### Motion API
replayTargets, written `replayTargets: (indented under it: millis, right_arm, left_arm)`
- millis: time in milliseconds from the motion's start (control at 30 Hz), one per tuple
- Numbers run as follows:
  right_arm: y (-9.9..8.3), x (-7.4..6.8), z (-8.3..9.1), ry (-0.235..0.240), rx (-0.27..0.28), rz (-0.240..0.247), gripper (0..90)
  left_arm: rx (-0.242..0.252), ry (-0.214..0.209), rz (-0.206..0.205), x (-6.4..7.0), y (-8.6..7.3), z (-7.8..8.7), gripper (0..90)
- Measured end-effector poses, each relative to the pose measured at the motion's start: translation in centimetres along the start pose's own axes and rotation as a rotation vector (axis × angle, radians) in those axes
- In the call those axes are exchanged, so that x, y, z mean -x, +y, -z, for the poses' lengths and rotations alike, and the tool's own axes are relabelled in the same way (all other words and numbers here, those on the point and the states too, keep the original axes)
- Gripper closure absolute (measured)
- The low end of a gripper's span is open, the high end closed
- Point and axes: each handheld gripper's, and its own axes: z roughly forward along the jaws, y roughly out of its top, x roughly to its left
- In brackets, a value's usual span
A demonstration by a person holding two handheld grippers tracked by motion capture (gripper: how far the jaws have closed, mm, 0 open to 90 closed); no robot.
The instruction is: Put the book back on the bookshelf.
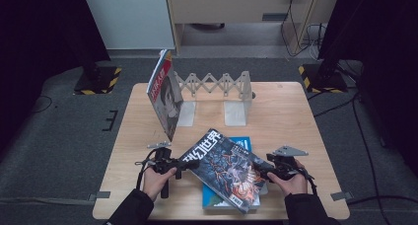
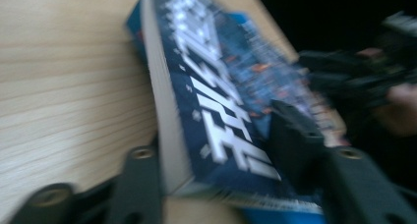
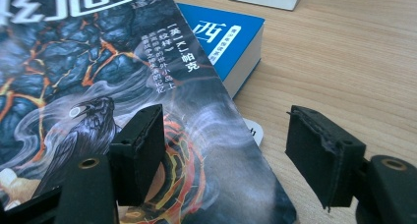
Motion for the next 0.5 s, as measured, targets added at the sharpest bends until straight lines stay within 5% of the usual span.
replayTargets:
  millis: [200, 367, 500]
  right_arm:
    - [0.0, 0.0, -0.1, 0.0, 0.008, 0.012, 31.1]
    - [0.0, -0.1, -0.2, 0.003, 0.011, 0.007, 31.1]
    - [0.0, 0.0, -0.2, 0.004, 0.012, 0.008, 31.1]
  left_arm:
    - [-0.04, 0.014, 0.003, 0.3, 0.1, -0.2, 56.3]
    - [-0.064, 0.031, -0.017, 0.4, 0.2, -1.2, 48.8]
    - [-0.055, 0.024, 0.004, 0.6, 0.3, -1.4, 43.0]
